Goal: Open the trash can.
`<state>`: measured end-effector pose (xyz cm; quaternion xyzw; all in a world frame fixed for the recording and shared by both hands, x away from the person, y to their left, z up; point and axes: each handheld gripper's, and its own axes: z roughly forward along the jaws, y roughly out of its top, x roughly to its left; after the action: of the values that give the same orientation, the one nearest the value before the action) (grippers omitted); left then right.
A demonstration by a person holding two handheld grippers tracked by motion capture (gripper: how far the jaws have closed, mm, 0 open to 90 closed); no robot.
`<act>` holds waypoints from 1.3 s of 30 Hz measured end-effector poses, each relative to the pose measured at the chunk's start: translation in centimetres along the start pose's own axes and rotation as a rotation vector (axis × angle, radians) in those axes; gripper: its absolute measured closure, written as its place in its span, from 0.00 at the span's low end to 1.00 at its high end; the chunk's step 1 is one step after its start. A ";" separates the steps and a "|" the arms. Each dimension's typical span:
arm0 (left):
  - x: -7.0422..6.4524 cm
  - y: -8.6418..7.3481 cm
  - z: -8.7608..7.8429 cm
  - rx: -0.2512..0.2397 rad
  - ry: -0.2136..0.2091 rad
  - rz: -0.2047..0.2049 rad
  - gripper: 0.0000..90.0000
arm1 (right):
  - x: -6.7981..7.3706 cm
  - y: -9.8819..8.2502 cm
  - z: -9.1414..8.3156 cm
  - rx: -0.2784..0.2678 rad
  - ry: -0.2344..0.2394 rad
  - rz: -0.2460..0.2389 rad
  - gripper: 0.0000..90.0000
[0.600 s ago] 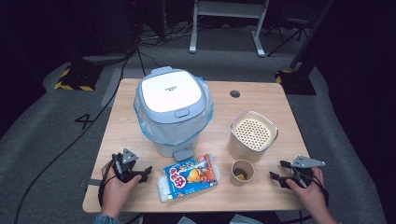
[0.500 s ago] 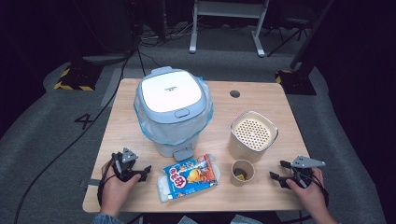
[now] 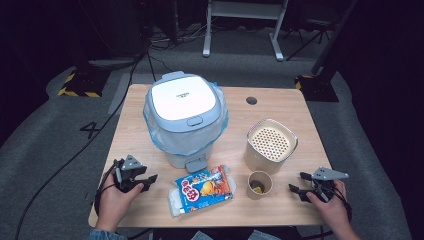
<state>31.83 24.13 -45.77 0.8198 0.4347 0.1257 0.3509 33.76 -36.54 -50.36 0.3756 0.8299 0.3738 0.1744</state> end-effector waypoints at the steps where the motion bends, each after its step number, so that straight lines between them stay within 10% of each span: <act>1: -0.1 0.2 -0.4 -0.009 -0.009 0.009 0.55 | 0.0 0.0 0.0 0.000 0.000 0.000 0.32; 9: -0.8 1.9 -3.7 -0.102 -0.030 0.068 0.79 | 0.0 0.0 0.0 0.000 0.000 0.000 0.32; 15: -1.1 3.5 -5.7 -0.199 -0.121 0.084 0.93 | 0.0 0.0 0.0 0.000 0.001 0.001 0.32; 25: -2.0 7.7 -7.7 -0.345 -0.249 0.151 0.99 | 0.0 0.0 0.0 0.000 0.000 -0.001 0.32; 39: -3.2 12.9 -7.9 -0.435 -0.263 0.172 1.00 | 0.0 0.0 0.0 0.000 -0.001 0.000 0.32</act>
<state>33.97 20.44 -30.98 0.7685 0.2768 0.1378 0.5602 33.76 -36.54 -50.36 0.3756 0.8299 0.3736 0.1746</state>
